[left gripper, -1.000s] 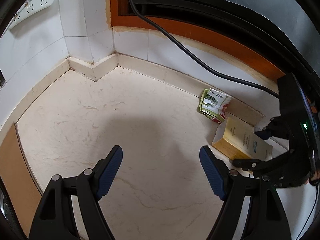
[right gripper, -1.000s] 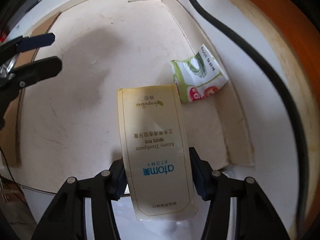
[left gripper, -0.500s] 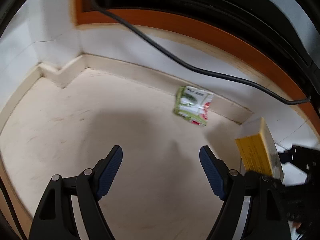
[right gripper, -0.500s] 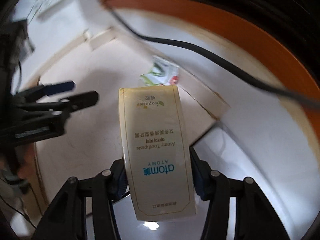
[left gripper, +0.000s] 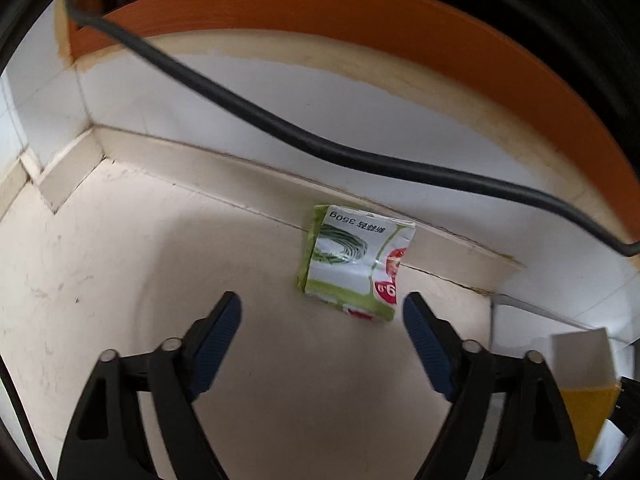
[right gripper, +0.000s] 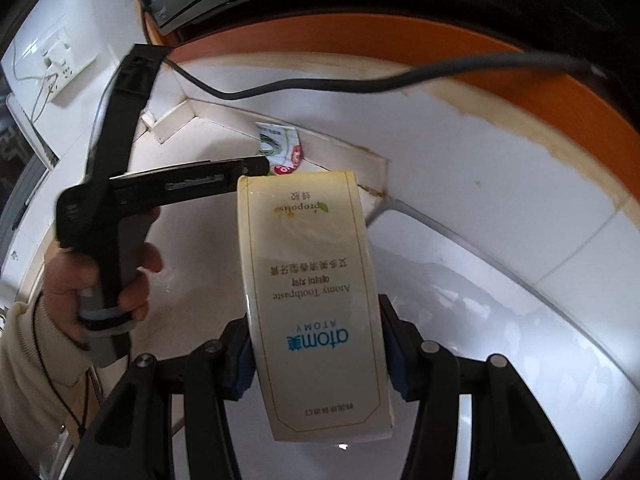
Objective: Collect trash
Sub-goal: 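Grasp the green snack wrapper with the left tool, then carry the wrapper and toothpaste box down over the floor bin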
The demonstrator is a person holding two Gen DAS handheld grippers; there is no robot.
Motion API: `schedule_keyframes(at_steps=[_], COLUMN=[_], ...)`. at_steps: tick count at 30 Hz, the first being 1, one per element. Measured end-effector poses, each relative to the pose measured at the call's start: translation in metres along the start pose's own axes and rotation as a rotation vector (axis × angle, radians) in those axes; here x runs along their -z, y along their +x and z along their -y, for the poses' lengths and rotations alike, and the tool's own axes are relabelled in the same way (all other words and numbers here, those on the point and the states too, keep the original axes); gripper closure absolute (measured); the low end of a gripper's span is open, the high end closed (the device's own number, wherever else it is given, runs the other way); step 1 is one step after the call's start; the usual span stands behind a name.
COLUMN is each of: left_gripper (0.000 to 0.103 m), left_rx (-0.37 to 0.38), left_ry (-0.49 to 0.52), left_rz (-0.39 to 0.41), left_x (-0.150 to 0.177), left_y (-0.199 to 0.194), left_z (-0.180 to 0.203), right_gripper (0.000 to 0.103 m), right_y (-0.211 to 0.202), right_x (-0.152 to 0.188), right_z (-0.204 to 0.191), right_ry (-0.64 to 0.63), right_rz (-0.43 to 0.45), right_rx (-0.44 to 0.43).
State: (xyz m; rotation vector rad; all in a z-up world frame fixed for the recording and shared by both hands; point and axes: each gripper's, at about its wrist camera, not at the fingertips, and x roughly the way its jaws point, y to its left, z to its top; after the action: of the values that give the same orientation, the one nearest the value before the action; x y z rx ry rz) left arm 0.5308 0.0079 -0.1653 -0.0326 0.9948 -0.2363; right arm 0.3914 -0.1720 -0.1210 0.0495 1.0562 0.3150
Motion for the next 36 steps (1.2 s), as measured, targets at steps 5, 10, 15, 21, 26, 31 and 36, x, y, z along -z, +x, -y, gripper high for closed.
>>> schedule_keyframes(at_steps=[5, 10, 15, 21, 26, 31, 36], left_gripper=[0.017, 0.017, 0.017, 0.036, 0.047, 0.049, 0.05], left_rx=[-0.049, -0.088, -0.153, -0.136, -0.12, -0.112, -0.126], left_ry=[-0.005, -0.015, 0.021, 0.035, 0.05, 0.012, -0.013], left_rz=[-0.003, 0.006, 0.003, 0.023, 0.024, 0.022, -0.003], left_x=[-0.004, -0.01, -0.017, -0.018, -0.013, -0.003, 0.024], left_y=[0.017, 0.025, 0.042, 0.045, 0.04, 0.031, 0.012], left_z=[0.011, 0.021, 0.039, 0.047, 0.051, 0.043, 0.03], right_gripper=[0.05, 0.05, 0.05, 0.05, 0.05, 0.05, 0.05], right_y=[0.001, 0.0, -0.009, -0.003, -0.001, 0.0, 0.002], right_x=[0.0, 0.002, 0.01, 0.003, 0.002, 0.003, 0.007], right_z=[0.003, 0.006, 0.013, 0.013, 0.013, 0.014, 0.014], right_ry=[0.002, 0.008, 0.01, 0.019, 0.017, 0.009, -0.01], right_rz=[0.005, 0.003, -0.004, -0.01, -0.01, -0.01, -0.021], right_rx=[0.004, -0.005, -0.005, -0.014, -0.024, -0.039, -0.054])
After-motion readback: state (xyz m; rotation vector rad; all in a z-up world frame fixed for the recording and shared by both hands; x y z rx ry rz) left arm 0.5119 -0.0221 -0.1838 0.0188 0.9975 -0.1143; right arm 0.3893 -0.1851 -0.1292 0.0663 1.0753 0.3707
